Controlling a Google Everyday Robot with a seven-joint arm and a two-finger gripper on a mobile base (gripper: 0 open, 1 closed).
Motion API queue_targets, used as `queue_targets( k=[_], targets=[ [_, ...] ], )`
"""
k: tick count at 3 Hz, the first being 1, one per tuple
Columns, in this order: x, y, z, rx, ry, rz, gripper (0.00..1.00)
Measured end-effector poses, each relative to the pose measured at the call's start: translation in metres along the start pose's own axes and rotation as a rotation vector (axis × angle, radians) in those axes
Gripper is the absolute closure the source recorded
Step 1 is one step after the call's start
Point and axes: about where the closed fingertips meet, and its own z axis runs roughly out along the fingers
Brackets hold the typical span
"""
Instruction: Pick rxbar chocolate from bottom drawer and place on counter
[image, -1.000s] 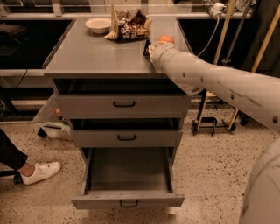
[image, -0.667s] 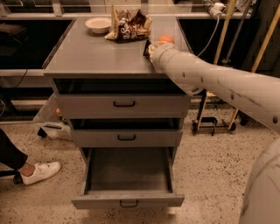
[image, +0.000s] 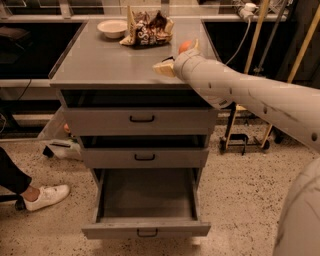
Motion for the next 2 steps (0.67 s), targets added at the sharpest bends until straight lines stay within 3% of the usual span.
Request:
queue_targets(
  k=[1, 2],
  targets=[
    [0.0, 0.0, 0.0, 0.0, 0.0, 0.0, 0.0],
    [-0.005, -0.002, -0.029, 0.003, -0.004, -0.017, 0.0]
  ],
)
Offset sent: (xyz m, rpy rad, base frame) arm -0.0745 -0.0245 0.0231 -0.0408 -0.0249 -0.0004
